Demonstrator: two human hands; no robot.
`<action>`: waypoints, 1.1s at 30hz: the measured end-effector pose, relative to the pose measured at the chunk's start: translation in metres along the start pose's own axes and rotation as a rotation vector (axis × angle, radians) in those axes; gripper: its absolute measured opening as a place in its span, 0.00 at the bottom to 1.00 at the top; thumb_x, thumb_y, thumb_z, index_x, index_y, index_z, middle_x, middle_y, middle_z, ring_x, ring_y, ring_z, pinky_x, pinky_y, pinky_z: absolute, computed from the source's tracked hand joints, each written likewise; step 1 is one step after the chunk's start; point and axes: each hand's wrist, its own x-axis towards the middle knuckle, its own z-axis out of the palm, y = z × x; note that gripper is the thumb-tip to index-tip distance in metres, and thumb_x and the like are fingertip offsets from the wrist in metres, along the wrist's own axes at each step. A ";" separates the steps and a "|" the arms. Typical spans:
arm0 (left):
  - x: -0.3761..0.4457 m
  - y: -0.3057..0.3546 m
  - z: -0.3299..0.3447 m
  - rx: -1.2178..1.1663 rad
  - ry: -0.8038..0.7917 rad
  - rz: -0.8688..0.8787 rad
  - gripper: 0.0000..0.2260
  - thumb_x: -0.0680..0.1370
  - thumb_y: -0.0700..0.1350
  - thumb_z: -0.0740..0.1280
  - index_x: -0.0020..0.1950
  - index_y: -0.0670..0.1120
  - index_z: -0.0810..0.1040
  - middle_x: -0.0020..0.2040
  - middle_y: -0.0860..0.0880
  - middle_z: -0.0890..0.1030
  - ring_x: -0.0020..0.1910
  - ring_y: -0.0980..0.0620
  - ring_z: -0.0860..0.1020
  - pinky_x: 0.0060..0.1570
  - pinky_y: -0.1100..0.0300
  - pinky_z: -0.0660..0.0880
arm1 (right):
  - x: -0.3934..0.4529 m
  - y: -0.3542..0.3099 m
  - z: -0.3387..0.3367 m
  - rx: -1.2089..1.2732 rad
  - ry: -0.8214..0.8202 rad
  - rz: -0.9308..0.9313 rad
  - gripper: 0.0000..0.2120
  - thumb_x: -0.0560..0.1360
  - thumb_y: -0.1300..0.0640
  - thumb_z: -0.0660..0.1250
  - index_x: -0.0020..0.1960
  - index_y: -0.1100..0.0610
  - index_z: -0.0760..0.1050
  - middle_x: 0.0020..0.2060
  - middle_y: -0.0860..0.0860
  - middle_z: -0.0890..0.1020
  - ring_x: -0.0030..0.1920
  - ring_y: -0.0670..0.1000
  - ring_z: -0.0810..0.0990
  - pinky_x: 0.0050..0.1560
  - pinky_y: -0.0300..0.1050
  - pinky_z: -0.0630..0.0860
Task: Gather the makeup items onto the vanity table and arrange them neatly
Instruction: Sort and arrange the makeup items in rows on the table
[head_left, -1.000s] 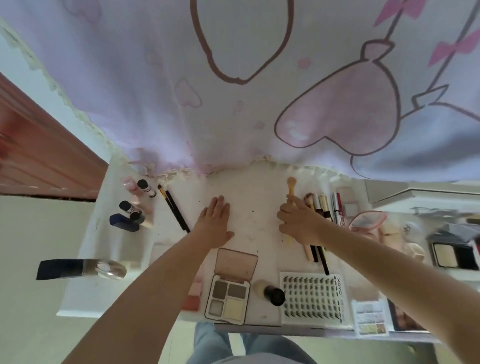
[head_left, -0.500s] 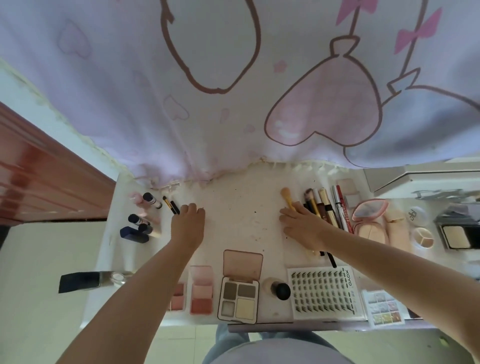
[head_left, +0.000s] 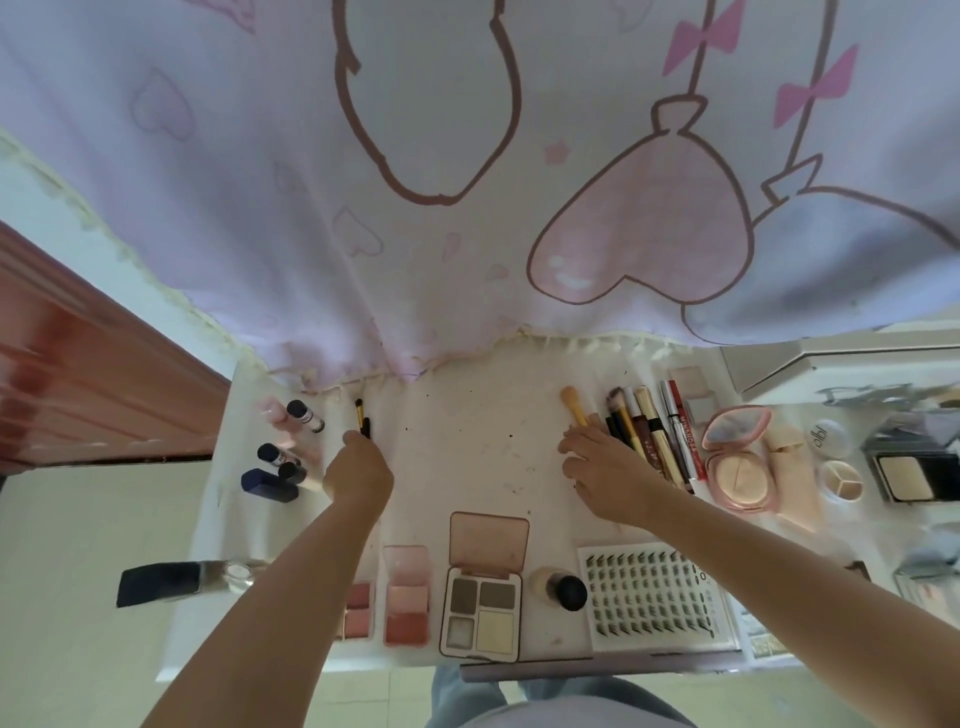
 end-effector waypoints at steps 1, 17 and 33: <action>-0.001 -0.001 0.002 -0.002 -0.010 -0.013 0.11 0.76 0.34 0.56 0.58 0.37 0.63 0.53 0.40 0.77 0.52 0.40 0.77 0.41 0.53 0.71 | -0.002 0.000 -0.001 0.004 0.063 -0.008 0.11 0.74 0.64 0.59 0.53 0.65 0.77 0.61 0.59 0.74 0.68 0.55 0.66 0.71 0.54 0.57; -0.061 0.142 0.027 -0.239 -0.556 0.368 0.13 0.78 0.39 0.57 0.33 0.44 0.64 0.32 0.49 0.66 0.29 0.55 0.65 0.26 0.65 0.61 | -0.031 0.020 0.021 0.113 -0.004 0.197 0.16 0.76 0.61 0.54 0.60 0.60 0.74 0.61 0.52 0.73 0.63 0.49 0.67 0.67 0.40 0.61; -0.078 0.141 -0.044 -0.669 -0.430 0.493 0.11 0.81 0.43 0.51 0.50 0.45 0.73 0.31 0.50 0.69 0.27 0.55 0.66 0.26 0.69 0.64 | -0.038 0.028 -0.048 0.597 0.414 0.396 0.11 0.75 0.66 0.59 0.54 0.65 0.77 0.51 0.59 0.81 0.50 0.57 0.79 0.54 0.41 0.73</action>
